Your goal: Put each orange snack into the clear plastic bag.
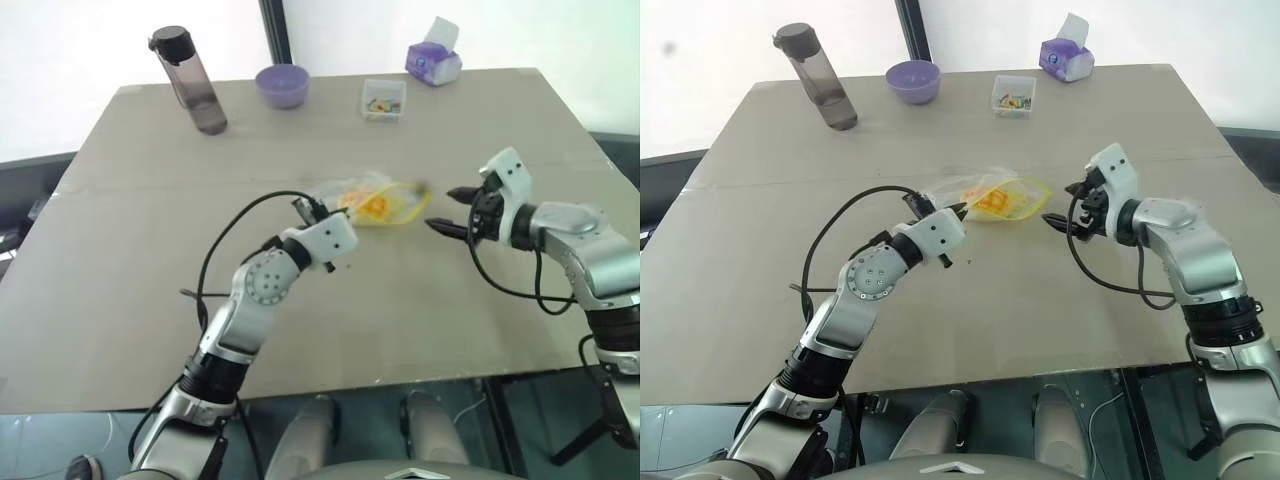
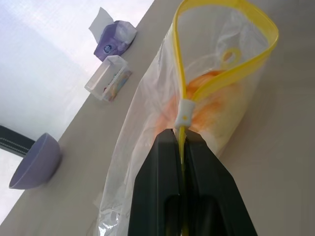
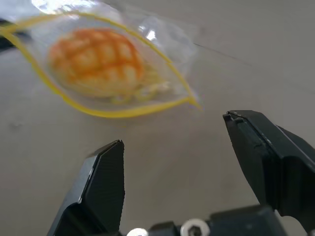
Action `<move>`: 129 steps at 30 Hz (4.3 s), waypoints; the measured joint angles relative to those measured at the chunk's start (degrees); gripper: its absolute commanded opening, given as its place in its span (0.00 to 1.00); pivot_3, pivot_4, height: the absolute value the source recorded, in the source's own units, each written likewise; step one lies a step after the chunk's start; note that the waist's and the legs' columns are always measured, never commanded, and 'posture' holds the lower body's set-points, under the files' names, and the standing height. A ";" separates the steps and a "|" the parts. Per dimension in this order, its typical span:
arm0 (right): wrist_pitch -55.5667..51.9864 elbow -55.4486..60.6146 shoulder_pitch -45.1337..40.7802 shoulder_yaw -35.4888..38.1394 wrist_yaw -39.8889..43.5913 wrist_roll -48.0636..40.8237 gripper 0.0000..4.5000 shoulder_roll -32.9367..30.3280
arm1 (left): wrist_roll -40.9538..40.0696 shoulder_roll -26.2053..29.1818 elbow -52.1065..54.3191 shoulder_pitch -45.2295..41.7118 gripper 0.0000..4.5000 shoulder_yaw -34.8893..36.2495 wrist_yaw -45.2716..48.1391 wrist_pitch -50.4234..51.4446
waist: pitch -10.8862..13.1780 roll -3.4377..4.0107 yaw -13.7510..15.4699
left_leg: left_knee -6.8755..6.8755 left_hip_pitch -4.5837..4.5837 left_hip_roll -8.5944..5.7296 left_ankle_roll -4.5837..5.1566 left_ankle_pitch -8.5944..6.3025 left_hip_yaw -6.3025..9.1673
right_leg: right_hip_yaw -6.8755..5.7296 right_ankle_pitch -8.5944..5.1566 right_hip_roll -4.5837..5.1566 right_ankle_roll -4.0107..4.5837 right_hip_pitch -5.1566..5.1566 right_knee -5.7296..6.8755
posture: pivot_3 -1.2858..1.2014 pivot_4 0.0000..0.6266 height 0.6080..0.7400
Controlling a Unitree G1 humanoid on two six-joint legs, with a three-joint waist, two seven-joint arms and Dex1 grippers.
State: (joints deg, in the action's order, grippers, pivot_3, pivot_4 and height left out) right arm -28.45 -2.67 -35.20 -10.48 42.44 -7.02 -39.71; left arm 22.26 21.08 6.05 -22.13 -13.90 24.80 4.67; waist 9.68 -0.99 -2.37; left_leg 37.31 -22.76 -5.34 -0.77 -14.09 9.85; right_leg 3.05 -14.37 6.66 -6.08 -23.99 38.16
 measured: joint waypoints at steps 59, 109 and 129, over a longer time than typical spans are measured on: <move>24.01 -11.56 -14.11 1.49 0.32 17.06 0.64 -2.57 | -2.89 0.22 -1.10 -13.61 0.00 1.99 0.33 2.85 | 0.04 0.02 -0.02 | -0.03 -0.12 -0.02 0.00 0.00 0.01 | 0.00 0.01 0.02 0.00 -0.03 -0.14 | 0.52 0.24 1.00; 40.30 -9.72 -18.58 -7.17 10.52 17.08 0.05 10.36 | -4.13 5.02 0.09 -15.82 0.00 0.27 9.85 2.98 | 0.04 0.02 -0.16 | 0.02 -0.12 -0.01 0.00 0.00 0.07 | -0.03 0.01 -0.01 0.00 -0.03 -0.10 | 0.52 0.24 1.00; 40.17 -9.70 -18.58 -7.14 10.36 17.62 0.05 10.47 | -2.71 4.78 -0.02 -15.83 0.00 0.11 9.20 2.24 | 0.04 0.02 -0.16 | 0.02 -0.12 -0.01 0.00 0.01 0.07 | -0.03 0.01 -0.01 0.00 -0.03 -0.10 | 0.52 0.24 1.00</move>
State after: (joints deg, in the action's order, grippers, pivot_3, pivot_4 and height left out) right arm 11.72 -12.37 -53.78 -17.61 52.80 10.60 -29.24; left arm 19.56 25.86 6.03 -37.96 -13.79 34.00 6.91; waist 9.72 -0.97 -2.53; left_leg 37.33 -22.88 -5.35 -0.78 -14.09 9.92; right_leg 3.02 -14.36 6.65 -6.08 -24.03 38.06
